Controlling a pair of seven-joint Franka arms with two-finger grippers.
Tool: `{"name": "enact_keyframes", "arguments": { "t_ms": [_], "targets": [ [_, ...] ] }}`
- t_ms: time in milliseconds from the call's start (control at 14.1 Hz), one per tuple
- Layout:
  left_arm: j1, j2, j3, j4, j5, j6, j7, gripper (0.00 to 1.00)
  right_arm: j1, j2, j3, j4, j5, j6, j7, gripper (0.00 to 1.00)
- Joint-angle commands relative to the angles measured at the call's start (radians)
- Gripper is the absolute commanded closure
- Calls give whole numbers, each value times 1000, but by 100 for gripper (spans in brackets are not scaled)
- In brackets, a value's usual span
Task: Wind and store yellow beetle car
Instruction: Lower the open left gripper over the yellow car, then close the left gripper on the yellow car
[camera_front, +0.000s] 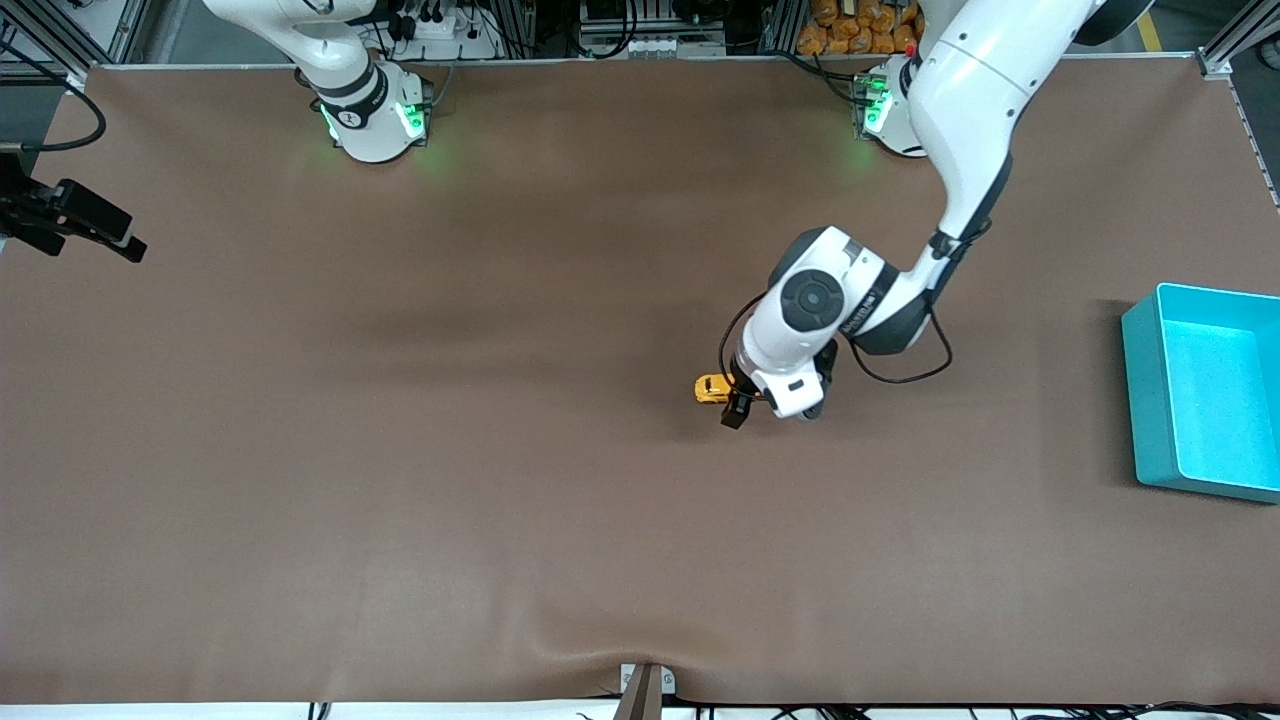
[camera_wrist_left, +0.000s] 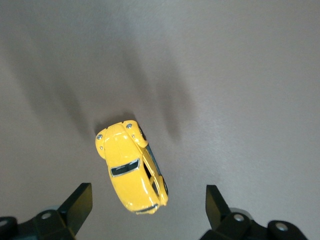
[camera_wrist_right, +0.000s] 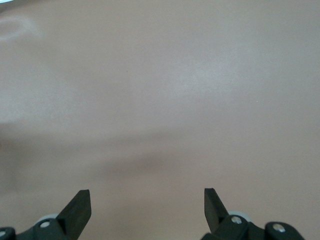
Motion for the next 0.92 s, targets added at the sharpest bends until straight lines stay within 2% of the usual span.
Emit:
{"name": "enact_keyframes", "arguments": {
  "t_ms": [0, 355, 568, 853],
  "targets": [
    [-25, -7, 7, -56, 76, 61, -128, 0, -8, -14, 7, -14, 13, 8, -9, 0],
    [-27, 28, 29, -44, 113, 110, -222, 0, -8, -14, 19, -13, 7, 8, -9, 0],
    [-30, 60, 29, -13, 122, 112, -230, 0, -14, -6, 71, -1, -65, 24, 6, 0],
    [-34, 79, 29, 2, 142, 112, -228, 0, -22, -8, 71, 4, -62, 25, 9, 0]
  ]
}}
